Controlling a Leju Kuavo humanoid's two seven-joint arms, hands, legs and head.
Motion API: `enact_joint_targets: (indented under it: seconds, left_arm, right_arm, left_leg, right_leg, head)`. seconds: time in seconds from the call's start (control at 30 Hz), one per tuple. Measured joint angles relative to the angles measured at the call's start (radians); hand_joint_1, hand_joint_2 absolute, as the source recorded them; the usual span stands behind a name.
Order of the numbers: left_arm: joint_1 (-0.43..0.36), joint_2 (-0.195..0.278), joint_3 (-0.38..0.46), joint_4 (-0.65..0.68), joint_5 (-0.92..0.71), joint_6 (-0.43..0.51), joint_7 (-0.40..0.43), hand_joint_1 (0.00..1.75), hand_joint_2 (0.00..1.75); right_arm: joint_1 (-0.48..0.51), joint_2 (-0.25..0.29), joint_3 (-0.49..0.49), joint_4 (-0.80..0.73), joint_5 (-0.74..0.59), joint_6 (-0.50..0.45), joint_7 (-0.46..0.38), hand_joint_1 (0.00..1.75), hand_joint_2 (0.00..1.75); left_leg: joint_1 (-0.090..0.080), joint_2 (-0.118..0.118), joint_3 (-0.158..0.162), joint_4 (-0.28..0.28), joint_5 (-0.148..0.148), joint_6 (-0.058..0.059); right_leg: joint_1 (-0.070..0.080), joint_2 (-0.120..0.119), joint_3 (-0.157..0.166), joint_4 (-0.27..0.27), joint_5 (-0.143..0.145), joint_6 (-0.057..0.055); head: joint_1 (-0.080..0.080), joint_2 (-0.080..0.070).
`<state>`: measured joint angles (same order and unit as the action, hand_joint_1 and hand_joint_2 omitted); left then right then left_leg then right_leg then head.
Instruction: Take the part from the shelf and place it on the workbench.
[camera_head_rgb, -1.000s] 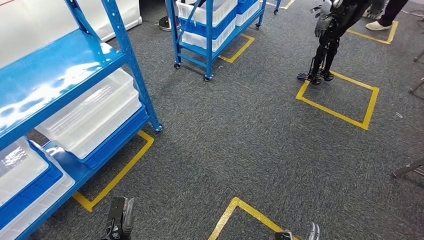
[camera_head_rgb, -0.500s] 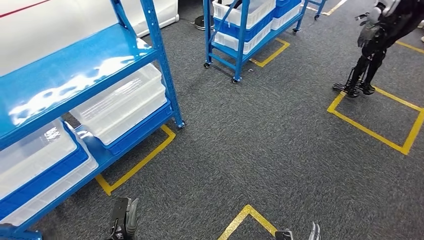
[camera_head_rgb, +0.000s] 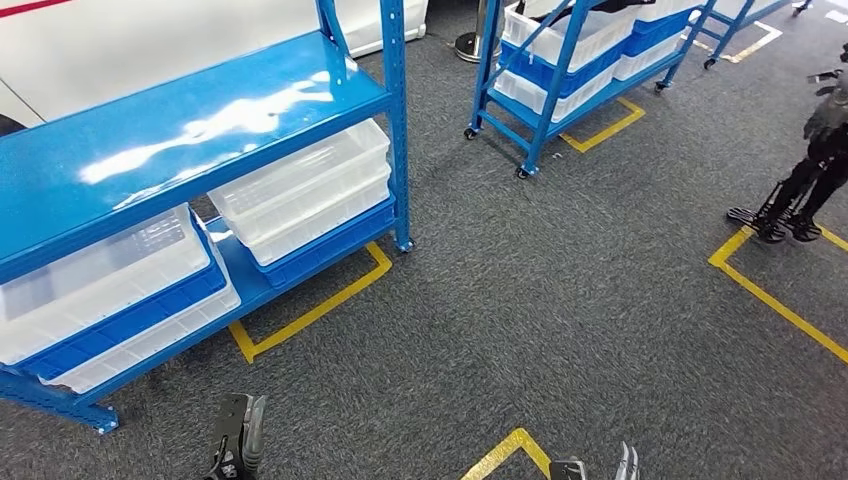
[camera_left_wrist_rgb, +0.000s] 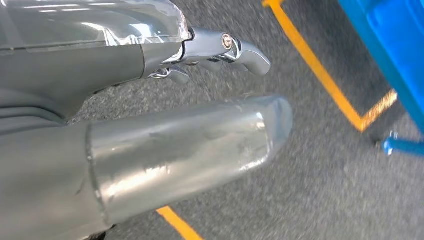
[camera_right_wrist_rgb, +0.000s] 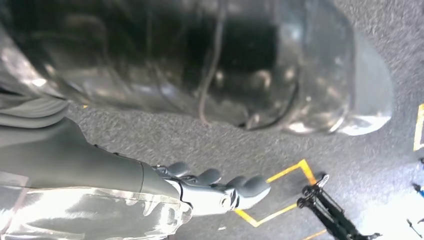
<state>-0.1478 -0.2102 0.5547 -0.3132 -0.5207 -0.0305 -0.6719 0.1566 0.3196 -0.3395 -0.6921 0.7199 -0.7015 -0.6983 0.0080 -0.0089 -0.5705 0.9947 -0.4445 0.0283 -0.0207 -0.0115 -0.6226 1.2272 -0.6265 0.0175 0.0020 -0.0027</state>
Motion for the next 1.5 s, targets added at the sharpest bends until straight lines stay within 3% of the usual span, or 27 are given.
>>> enact_joint_targets:
  seconds: [0.07,0.1,0.13,0.2,0.27,0.33,0.37,0.43,0.5,0.57,0.63,0.67,0.73,0.77,0.83,0.87,0.93,1.0,1.03,1.07,1.1,1.17,1.23,1.3,1.37,1.43,1.5]
  left_arm:
    - [0.001,0.000,0.000,0.000,0.000,0.000,0.000,0.00,0.00]
    - [0.002,0.000,0.000,0.000,0.000,0.000,0.000,0.00,0.00]
    - [0.003,0.000,0.000,0.000,0.000,0.000,0.000,0.00,0.00]
    - [0.002,0.000,0.000,0.000,0.000,0.000,0.000,0.00,0.00]
    - [0.002,0.000,0.000,0.000,0.000,-0.001,0.000,0.00,0.00]
    - [0.004,0.001,0.000,0.000,0.000,-0.001,0.001,0.00,0.00]
    - [0.006,0.001,0.000,0.000,0.000,-0.001,0.001,0.00,0.00]
    - [0.004,0.002,0.000,0.000,0.000,-0.002,0.000,0.00,0.00]
    - [0.001,0.002,0.000,0.000,0.000,-0.002,0.000,0.00,0.00]
    - [0.002,0.001,0.000,0.000,0.000,-0.002,0.000,0.00,0.00]
    - [0.005,0.001,0.000,0.000,0.000,-0.001,0.000,0.00,0.00]
    - [0.005,0.002,0.000,0.000,0.000,0.000,0.000,0.00,0.00]
    - [0.002,0.003,0.000,0.000,0.001,0.004,-0.002,0.00,0.00]
    - [0.001,0.003,0.000,-0.001,0.000,0.008,-0.005,0.00,0.00]
    - [0.004,0.007,0.000,-0.001,-0.004,0.024,-0.012,0.00,0.00]
    - [0.007,0.011,0.000,-0.002,-0.006,0.037,-0.011,0.00,0.00]
    - [0.014,0.025,0.003,-0.002,-0.006,0.071,0.004,0.00,0.00]
    - [0.027,0.047,0.014,0.003,-0.009,0.116,0.053,0.00,0.00]
    - [0.037,0.059,0.021,0.009,-0.015,0.139,0.088,0.00,0.00]
    - [0.051,0.071,0.025,0.017,-0.024,0.159,0.126,0.00,0.00]
    - [0.067,0.083,0.028,0.027,-0.034,0.173,0.161,0.00,0.00]
    - [0.096,0.099,0.035,0.044,-0.048,0.190,0.218,0.00,0.00]
    - [0.109,0.105,0.042,0.058,-0.055,0.200,0.256,0.00,0.00]
    - [0.117,0.107,0.046,0.066,-0.059,0.204,0.280,0.00,0.00]
    - [0.128,0.109,0.047,0.072,-0.059,0.204,0.289,0.00,0.00]
    - [0.134,0.112,0.049,0.076,-0.057,0.202,0.287,0.00,0.00]
    - [0.130,0.115,0.056,0.076,-0.056,0.202,0.279,0.00,0.00]
  right_arm:
    - [0.000,0.000,0.000,0.002,-0.001,0.000,0.000,0.00,0.00]
    - [0.000,0.000,0.000,0.003,-0.001,0.000,0.000,0.00,0.00]
    - [0.000,0.000,0.000,0.004,-0.001,0.000,0.000,0.00,0.00]
    - [0.000,0.000,0.000,0.004,-0.001,0.000,0.000,0.00,0.00]
    - [0.000,-0.001,0.000,0.006,-0.001,0.000,0.000,0.00,0.00]
    - [-0.001,0.000,0.000,0.006,-0.001,0.000,0.000,0.00,0.00]
    - [-0.001,0.000,0.000,0.006,-0.001,0.000,0.000,0.00,0.00]
    - [-0.001,0.001,0.000,0.006,-0.001,0.000,0.000,0.00,0.00]
    - [-0.001,0.001,0.000,0.007,-0.001,0.000,0.000,0.00,0.00]
    - [-0.001,0.001,0.000,0.007,-0.002,0.000,0.000,0.00,0.00]
    - [-0.001,0.001,0.000,0.007,-0.002,0.000,0.000,0.00,0.00]
    - [-0.002,0.001,0.000,0.007,-0.002,0.000,0.000,0.00,0.00]
    - [-0.002,0.001,0.000,0.007,-0.003,0.000,0.000,0.00,0.00]
    - [-0.002,0.001,0.000,0.007,-0.004,0.000,0.000,0.00,0.00]
    - [-0.002,0.001,0.000,0.007,-0.008,0.000,0.000,0.00,0.00]
    - [-0.002,0.001,0.000,0.007,-0.011,0.000,0.000,0.00,0.00]
    - [-0.003,0.000,0.001,0.006,-0.018,0.000,0.000,0.00,0.00]
    - [-0.001,0.000,0.000,0.005,-0.027,0.000,0.000,0.00,0.00]
    - [0.000,-0.001,0.000,0.005,-0.031,0.000,0.000,0.00,0.00]
    - [0.001,-0.001,0.000,0.005,-0.035,0.000,0.000,0.00,0.00]
    - [0.002,-0.001,0.000,0.005,-0.038,0.000,0.000,0.00,0.00]
    - [0.003,-0.001,-0.001,0.004,-0.043,0.000,0.000,0.00,0.00]
    - [0.004,-0.001,-0.002,0.004,-0.047,0.000,0.000,0.00,0.00]
    - [0.004,-0.001,-0.004,0.004,-0.058,0.000,0.000,0.00,0.00]
    - [0.003,0.000,-0.002,0.004,-0.088,0.001,0.000,0.00,0.00]
    - [0.003,0.002,0.013,0.004,-0.167,0.019,0.000,0.00,0.00]
    - [0.011,0.002,0.042,0.004,-0.280,0.072,0.000,0.00,0.00]
  left_leg:
    - [-0.003,-0.024,0.002,0.002,-0.002,0.003]
    - [-0.003,-0.038,0.004,0.004,-0.003,0.002]
    - [-0.003,-0.052,0.006,0.006,-0.005,0.001]
    - [-0.004,-0.078,0.006,0.015,-0.011,-0.004]
    - [-0.003,-0.098,-0.002,0.020,-0.013,-0.014]
    - [0.000,-0.115,-0.009,0.019,-0.011,-0.027]
    - [0.000,-0.108,-0.011,0.022,-0.014,-0.033]
    - [-0.001,-0.059,-0.036,0.076,-0.048,-0.044]
    - [0.001,-0.010,-0.097,0.201,-0.110,-0.053]
    - [0.004,0.001,-0.146,0.295,-0.137,-0.060]
    - [0.005,0.009,-0.121,0.244,-0.090,-0.061]
    - [0.005,0.021,-0.085,0.174,-0.052,-0.059]
    - [-0.003,0.049,-0.021,0.052,-0.008,-0.047]
    - [-0.007,0.056,-0.007,0.023,-0.003,-0.041]
    - [-0.011,0.045,-0.006,0.013,-0.005,-0.028]
    - [-0.009,0.036,-0.004,0.009,-0.004,-0.022]
    - [-0.002,0.020,0.002,0.001,0.000,-0.010]
    - [0.001,0.005,0.006,-0.002,0.000,-0.003]
    - [0.000,-0.002,0.006,-0.001,0.000,-0.001]
    - [0.000,-0.011,0.007,0.000,-0.002,0.000]
    - [-0.001,-0.021,0.008,0.001,-0.004,0.000]
    - [0.000,-0.046,0.012,0.006,-0.008,-0.003]
    - [-0.001,-0.074,0.009,0.015,-0.013,-0.009]
    - [0.003,-0.100,-0.002,0.021,-0.013,-0.021]
    - [0.008,-0.114,-0.008,0.020,-0.011,-0.035]
    - [0.007,-0.075,-0.022,0.051,-0.033,-0.045]
    - [0.006,-0.018,-0.072,0.158,-0.092,-0.052]
  right_leg:
    - [0.001,0.007,-0.051,0.082,-0.011,-0.001]
    - [0.000,0.009,-0.049,0.066,0.016,-0.002]
    - [0.000,0.015,-0.030,0.014,0.058,-0.005]
    - [-0.002,0.054,0.024,-0.117,0.123,-0.013]
    - [-0.001,0.084,0.047,-0.177,0.136,-0.018]
    - [0.000,0.076,0.049,-0.184,0.135,-0.022]
    - [-0.001,0.066,0.052,-0.190,0.137,-0.027]
    - [-0.004,0.041,0.060,-0.202,0.139,-0.038]
    - [-0.001,0.012,0.064,-0.204,0.137,-0.046]
    - [0.001,-0.014,0.066,-0.204,0.133,-0.048]
    - [0.001,-0.037,0.072,-0.203,0.128,-0.045]
    - [0.001,-0.047,0.077,-0.203,0.124,-0.042]
    - [0.004,-0.065,0.087,-0.203,0.117,-0.034]
    - [0.006,-0.073,0.090,-0.204,0.114,-0.030]
    - [0.009,-0.086,0.095,-0.206,0.112,-0.021]
    - [0.008,-0.084,0.098,-0.205,0.109,-0.015]
    - [0.006,-0.050,0.087,-0.167,0.080,-0.008]
    - [0.005,-0.007,0.029,-0.048,0.017,-0.006]
    - [0.005,0.001,-0.007,0.019,-0.009,-0.006]
    - [0.005,0.004,-0.034,0.065,-0.018,-0.006]
    - [0.005,0.005,-0.045,0.074,-0.005,-0.007]
    - [0.003,0.017,-0.012,-0.018,0.071,-0.011]
    - [-0.002,0.067,0.036,-0.137,0.125,-0.018]
    - [0.000,0.098,0.051,-0.180,0.130,-0.023]
    - [0.002,0.080,0.054,-0.188,0.133,-0.030]
    - [-0.002,0.061,0.063,-0.201,0.138,-0.042]
    - [-0.001,0.041,0.067,-0.206,0.138,-0.049]
  head:
    - [0.000,0.000]
    - [0.000,0.000]
    - [0.000,0.000]
    - [0.000,0.000]
    - [0.000,0.000]
    - [0.000,0.000]
    - [0.000,0.000]
    - [-0.003,0.000]
    - [-0.005,0.000]
    - [-0.005,0.000]
    - [-0.005,0.000]
    - [-0.005,0.000]
    - [-0.005,0.000]
    - [-0.005,0.000]
    - [-0.005,0.000]
    - [-0.005,0.000]
    - [-0.004,0.000]
    - [-0.004,0.000]
    - [-0.004,0.000]
    - [-0.004,0.000]
    - [-0.004,0.000]
    - [-0.004,0.000]
    - [-0.004,0.000]
    - [-0.004,0.000]
    - [-0.004,0.000]
    - [-0.005,0.000]
    - [-0.006,0.000]
